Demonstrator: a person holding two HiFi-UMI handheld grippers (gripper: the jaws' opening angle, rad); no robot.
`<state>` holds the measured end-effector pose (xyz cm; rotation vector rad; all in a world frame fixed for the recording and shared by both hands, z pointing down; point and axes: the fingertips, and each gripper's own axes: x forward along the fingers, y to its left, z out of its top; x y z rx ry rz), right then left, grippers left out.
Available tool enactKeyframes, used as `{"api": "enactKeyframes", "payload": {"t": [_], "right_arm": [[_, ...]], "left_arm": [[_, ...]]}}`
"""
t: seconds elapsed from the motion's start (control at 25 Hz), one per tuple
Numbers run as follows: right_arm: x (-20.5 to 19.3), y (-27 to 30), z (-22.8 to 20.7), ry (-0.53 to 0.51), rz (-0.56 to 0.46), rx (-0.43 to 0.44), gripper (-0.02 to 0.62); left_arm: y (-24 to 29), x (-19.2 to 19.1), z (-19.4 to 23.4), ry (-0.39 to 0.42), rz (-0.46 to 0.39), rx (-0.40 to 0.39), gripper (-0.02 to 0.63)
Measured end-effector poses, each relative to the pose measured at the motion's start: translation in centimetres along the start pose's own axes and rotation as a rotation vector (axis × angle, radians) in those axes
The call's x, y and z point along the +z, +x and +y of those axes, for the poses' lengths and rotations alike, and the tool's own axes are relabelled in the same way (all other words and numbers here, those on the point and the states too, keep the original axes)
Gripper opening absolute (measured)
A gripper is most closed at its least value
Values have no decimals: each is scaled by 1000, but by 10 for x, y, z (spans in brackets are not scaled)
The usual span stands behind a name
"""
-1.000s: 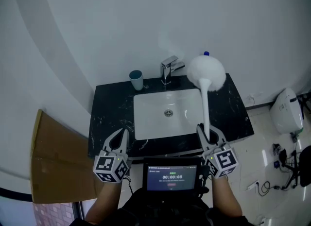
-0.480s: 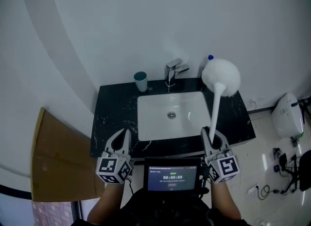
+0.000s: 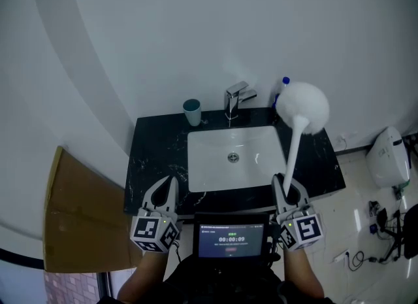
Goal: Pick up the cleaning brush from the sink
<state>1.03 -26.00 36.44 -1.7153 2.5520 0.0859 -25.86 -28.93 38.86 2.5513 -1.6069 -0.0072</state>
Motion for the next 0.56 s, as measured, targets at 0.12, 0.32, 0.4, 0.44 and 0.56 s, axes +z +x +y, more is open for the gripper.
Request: {"api": "enactKeyframes", "payload": {"t": [0.12, 0.32, 0.4, 0.44, 0.56], "right_arm": [[2, 4, 2, -2, -4, 3, 11], [4, 7, -1, -18, -4, 3, 11], [4, 10, -2, -16, -5, 3, 11], [4, 11, -3, -16, -4, 3, 11], [3, 13, -7, -22, 0, 3, 11]], "left_arm": [[3, 5, 1, 37, -10, -8, 11], [6, 7, 3, 45, -16, -9, 11], [8, 7, 5, 44, -17, -6, 11], [9, 8, 6, 45, -18, -7, 11], [14, 8, 5, 48, -19, -15, 11]]}}
